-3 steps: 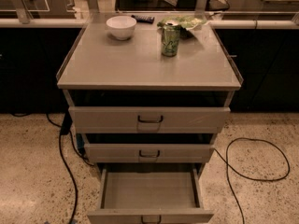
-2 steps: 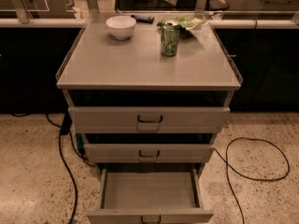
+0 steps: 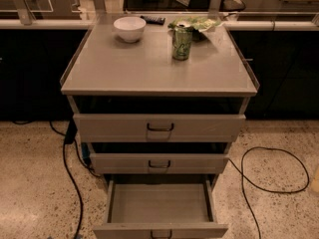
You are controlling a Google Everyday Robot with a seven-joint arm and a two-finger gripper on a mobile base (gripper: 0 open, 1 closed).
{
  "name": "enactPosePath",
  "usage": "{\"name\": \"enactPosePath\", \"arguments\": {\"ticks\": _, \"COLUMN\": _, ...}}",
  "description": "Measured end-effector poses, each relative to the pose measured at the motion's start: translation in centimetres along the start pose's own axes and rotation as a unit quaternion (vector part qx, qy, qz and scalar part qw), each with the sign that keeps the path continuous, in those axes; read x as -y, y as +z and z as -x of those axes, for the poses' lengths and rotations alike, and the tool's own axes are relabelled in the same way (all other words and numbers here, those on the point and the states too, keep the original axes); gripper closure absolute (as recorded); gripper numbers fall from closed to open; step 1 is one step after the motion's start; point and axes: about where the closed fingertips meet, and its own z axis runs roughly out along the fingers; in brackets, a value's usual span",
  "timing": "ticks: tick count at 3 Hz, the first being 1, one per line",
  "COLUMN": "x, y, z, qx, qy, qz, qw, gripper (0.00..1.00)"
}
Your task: Close bottom drawer
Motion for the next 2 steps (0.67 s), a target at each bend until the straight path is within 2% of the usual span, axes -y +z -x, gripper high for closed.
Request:
{"name": "enactPosePath", "arguments": {"ticks": 1, "x": 2.1, "y": 4.2, "z": 1.3, "qx": -0.015, "qy": 0.018, "qz": 0.006, "qw": 0.9997, "gripper": 0.00}}
{"name": "enactPosePath", "arguments": {"ticks": 2, "x": 3.2, "y": 8.3, "z": 1.6, "qx": -0.021, "qy": 0.044, "qz": 0.008, "qw": 0.9988, "gripper": 0.00}}
